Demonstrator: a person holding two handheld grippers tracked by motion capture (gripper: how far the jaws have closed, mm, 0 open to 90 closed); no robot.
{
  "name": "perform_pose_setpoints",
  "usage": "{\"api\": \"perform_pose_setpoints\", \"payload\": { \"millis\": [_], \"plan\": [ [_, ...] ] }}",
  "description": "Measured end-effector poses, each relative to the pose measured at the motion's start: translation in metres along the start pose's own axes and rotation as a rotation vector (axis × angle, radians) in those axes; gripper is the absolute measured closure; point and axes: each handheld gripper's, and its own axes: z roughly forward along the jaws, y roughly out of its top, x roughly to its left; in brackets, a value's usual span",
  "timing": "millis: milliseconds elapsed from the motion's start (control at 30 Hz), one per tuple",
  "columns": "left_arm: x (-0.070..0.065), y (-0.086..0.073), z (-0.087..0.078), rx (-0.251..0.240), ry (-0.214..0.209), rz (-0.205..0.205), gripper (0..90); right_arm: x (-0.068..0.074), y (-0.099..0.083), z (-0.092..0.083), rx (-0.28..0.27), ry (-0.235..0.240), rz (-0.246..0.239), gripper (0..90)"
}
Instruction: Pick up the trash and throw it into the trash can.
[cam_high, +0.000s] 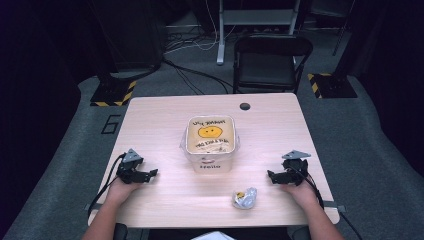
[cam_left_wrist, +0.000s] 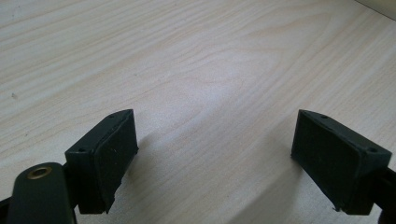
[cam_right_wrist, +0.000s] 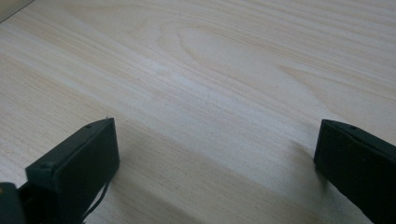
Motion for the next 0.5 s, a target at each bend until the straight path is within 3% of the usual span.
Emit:
{"api": "perform_pose_setpoints", "payload": {
  "millis": [500],
  "plan": [
    [-0.0001, 0.0000, -0.0001, 0.001, 0.000, -0.001, 14.0, -0.0001, 0.0000, 0.0000, 0.001, 0.004, 0.001, 0.0]
  ]
}}
